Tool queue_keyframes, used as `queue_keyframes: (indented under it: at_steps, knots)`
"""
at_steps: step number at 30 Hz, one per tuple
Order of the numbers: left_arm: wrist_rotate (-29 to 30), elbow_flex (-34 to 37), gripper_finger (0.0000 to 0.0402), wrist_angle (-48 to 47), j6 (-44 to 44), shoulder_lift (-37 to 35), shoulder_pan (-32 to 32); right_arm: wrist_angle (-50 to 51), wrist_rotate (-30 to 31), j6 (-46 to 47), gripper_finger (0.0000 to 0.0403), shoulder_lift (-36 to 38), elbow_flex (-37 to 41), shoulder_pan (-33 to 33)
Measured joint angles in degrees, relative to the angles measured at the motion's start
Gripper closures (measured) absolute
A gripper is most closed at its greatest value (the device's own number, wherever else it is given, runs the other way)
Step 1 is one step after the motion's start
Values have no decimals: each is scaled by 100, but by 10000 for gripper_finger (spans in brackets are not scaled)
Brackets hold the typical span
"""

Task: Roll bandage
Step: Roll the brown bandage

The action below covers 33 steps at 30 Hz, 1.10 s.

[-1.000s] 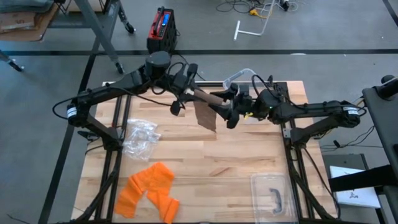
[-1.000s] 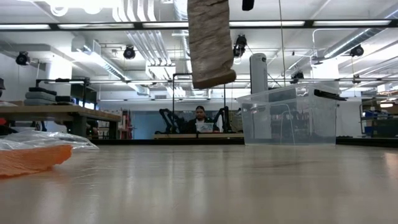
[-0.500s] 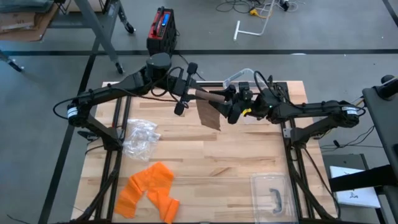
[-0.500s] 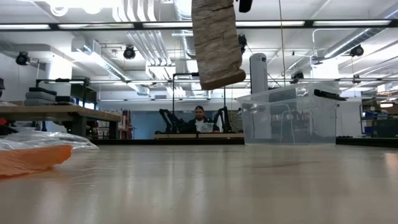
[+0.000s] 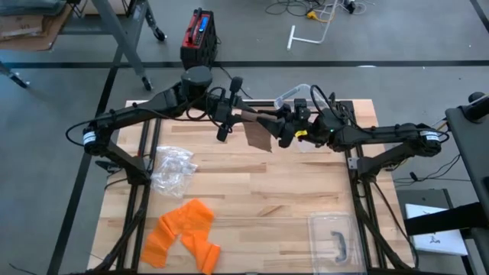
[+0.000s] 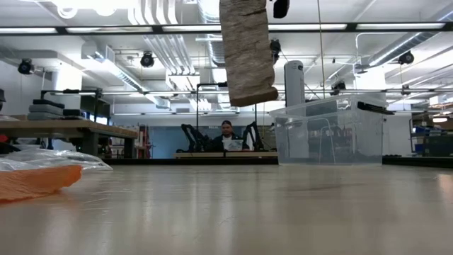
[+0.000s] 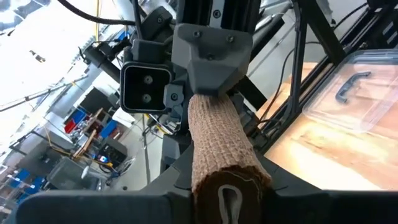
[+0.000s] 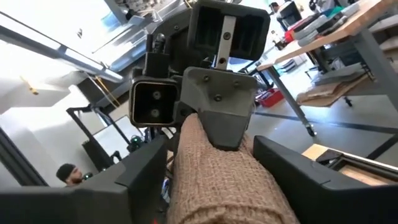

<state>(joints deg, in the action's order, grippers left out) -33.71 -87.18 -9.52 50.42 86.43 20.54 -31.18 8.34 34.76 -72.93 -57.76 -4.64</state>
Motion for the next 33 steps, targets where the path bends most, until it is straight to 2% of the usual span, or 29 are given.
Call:
queue_keyframes:
  at_steps: [4,8,12,19,24,29,33]
  knots:
    - [281,-1,335,-25,-345,0,-2,86,74,-23,210,0,0,-11]
    - [306,-2,331,-60,-577,0,-2,81,150,-223,243,0,2,-13]
    - [257,-2,301,-99,-1365,-2,23,90,141,-500,262,0,2,-46]
    - [-473,-6,187,-156,-2796,6,211,105,212,-1211,266,-9,2,-88]
    - [-1418,-7,111,-20,-4026,52,436,217,159,-1747,277,-7,2,-94]
    - [-1514,-7,90,155,-4787,170,713,249,216,-2185,280,-4,2,-101]
    - [-2058,-7,101,447,-5198,448,780,281,218,-2532,280,-4,2,-98]
